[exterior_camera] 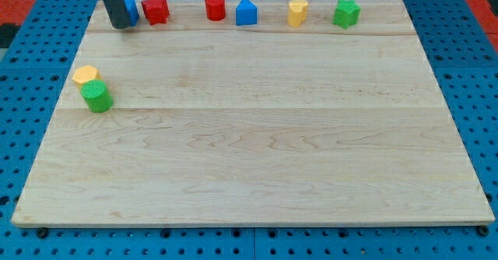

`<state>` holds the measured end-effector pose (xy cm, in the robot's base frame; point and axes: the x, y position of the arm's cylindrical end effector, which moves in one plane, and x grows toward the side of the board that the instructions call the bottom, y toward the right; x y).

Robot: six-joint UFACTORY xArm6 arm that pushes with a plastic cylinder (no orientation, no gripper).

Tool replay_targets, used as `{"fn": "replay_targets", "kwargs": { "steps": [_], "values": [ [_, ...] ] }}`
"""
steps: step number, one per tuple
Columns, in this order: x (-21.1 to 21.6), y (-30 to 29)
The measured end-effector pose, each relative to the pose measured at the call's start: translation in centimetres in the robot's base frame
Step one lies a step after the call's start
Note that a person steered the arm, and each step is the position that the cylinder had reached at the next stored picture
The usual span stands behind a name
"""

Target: Move the yellow hexagon towards the top of the board

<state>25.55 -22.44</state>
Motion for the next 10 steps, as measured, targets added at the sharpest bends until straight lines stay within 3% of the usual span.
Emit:
{"fn": "replay_targets", "kwargs": {
  "steps": [2,6,8,10],
  "values": [
    [-0.3,-0.4],
    [13.0,-7.9],
    [15.8,-2.6],
    [13.2,2.2]
  ]
}}
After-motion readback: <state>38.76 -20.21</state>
